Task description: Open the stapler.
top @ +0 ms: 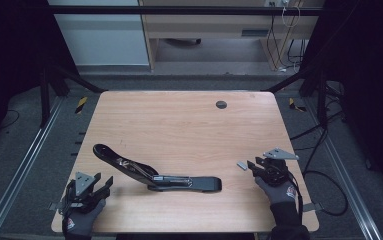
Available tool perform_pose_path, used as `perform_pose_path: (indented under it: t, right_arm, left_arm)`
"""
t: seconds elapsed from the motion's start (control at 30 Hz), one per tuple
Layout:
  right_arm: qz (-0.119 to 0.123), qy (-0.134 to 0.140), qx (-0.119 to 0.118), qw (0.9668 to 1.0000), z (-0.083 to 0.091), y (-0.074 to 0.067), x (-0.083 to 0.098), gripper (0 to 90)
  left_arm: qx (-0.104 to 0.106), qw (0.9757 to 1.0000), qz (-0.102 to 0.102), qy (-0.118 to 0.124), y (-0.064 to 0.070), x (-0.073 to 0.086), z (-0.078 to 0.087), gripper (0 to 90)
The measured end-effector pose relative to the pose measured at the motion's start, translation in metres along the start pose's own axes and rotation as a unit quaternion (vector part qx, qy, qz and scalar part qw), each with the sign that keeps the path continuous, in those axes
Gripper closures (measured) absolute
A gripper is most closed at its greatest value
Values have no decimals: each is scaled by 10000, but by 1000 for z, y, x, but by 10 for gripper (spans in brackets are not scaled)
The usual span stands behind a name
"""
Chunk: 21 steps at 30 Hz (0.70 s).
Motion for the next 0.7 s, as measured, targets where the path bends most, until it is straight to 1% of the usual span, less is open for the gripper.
perform_pose_path:
  t: [0.07, 0.1, 0.23, 0.37, 0.4, 0.43, 0.47, 0.5, 0.53, 0.57, 0.6, 0.63, 0.67, 0.7]
  right_arm:
    - [6, -33, 7, 10000, -1, -1, -1, 609]
    - [59, -17, 9, 10000, -3, -1, -3, 613]
    - [98, -115, 5, 9999, -8, -2, -6, 630]
    - [174, -317, -5, 9993, -16, -6, -9, 664]
    - [237, -355, 35, 9991, -18, -6, -9, 670]
    - [265, -457, 9, 9986, -23, -7, -9, 676]
    - [233, -505, 0, 9985, -25, -7, -9, 680]
    - [254, -534, -22, 9982, -27, -7, -9, 685]
    - [215, -577, -41, 9981, -29, -7, -8, 685]
    - [266, -593, -19, 9979, -30, -6, -7, 685]
    - [256, -629, -21, 9977, -32, -6, -7, 685]
    - [308, -655, -24, 9974, -34, -5, -6, 685]
    - [295, -733, 1, 9969, -35, -6, -5, 685]
    - [332, -732, 0, 9968, -37, -6, -5, 685]
  left_arm:
    - [6, 10000, -13, 3, 0, 0, 0, 525]
    - [-9, 10000, -37, -8, 1, 0, -1, 525]
    - [-2, 10000, -68, -58, 2, 0, -2, 535]
    - [-27, 9999, -74, -92, 1, 0, -2, 535]
    - [-24, 9999, -59, -105, 1, 0, -3, 535]
    - [-33, 9999, -48, -109, 1, 0, -3, 533]
    - [-30, 9999, -42, -120, 0, 1, -3, 532]
    - [-19, 9999, -26, -129, 0, 1, -3, 532]
    - [-31, 9999, -32, -141, 0, 1, -4, 530]
    - [-27, 9999, -21, -154, 0, 2, -4, 527]
    - [-26, 9998, -8, -172, 0, 2, -4, 526]
    - [-34, 9998, -28, -179, 0, 2, -5, 524]
    - [-29, 9998, -33, -187, 0, 2, -5, 523]
    - [-28, 9998, -37, -188, 0, 2, -5, 522]
Point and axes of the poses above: each handheld gripper's, and its own axes: z roughly backward along the jaws, x roughly out of its underside, y roughly to its right, the point moved 2 cm from there along -z, roughly forward along the jaws, and after that the axes turned 13 degrees about -z, right-handed, at the moved point
